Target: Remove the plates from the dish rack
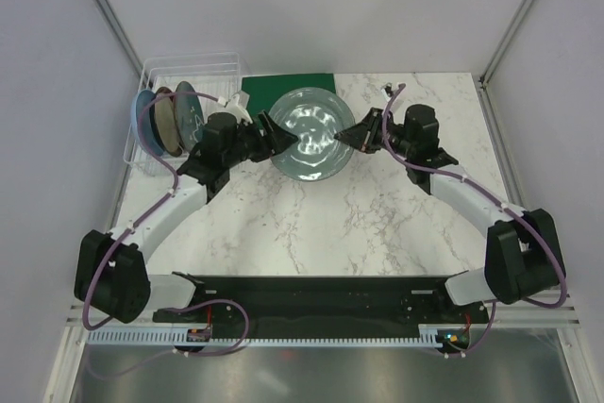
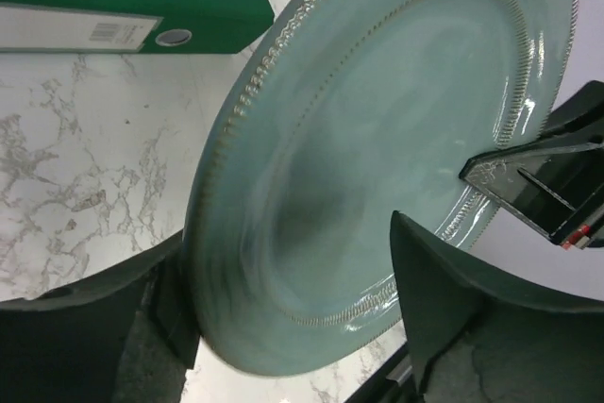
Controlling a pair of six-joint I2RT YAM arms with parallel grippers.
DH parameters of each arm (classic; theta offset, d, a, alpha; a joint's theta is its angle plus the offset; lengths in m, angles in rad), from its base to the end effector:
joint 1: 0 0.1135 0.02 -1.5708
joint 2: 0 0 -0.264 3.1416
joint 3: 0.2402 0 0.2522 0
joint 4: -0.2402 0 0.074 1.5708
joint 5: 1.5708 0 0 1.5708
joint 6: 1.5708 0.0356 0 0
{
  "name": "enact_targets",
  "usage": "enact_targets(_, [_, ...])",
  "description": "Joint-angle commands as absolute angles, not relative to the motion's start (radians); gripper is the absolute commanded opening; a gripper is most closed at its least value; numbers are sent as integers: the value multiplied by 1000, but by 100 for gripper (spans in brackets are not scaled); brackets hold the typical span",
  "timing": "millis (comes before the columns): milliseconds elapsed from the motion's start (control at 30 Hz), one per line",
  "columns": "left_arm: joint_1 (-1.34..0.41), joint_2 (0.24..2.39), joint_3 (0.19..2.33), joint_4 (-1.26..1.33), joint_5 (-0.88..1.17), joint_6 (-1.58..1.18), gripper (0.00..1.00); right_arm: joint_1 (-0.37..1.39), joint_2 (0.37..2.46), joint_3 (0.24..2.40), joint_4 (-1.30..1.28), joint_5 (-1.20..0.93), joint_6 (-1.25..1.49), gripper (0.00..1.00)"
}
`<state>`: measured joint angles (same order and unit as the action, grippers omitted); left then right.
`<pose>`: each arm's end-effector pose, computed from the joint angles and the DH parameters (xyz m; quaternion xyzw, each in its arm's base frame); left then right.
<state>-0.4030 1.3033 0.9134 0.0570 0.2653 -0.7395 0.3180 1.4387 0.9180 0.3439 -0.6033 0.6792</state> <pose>0.2741 -0.1270 0.2951 -0.0595 0.8088 -0.4016 0.4255 0.3065 0.1221 0.2872 -0.0561 0.7545 0.4932 0.4294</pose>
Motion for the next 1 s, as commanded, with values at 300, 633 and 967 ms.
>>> enact_targets(300, [-422,1235,1075,-38,-164,-404,94,80,1465,1146,61,-127,489,0])
enact_targets(633, [-420,1183,1103,-35,-328,-238,100,3,1828,1414,72,-167,534,0])
enact_targets(967, [-414,1161,1091,-40,-414,-160,100,-69,2101,1595,106,-279,616,0])
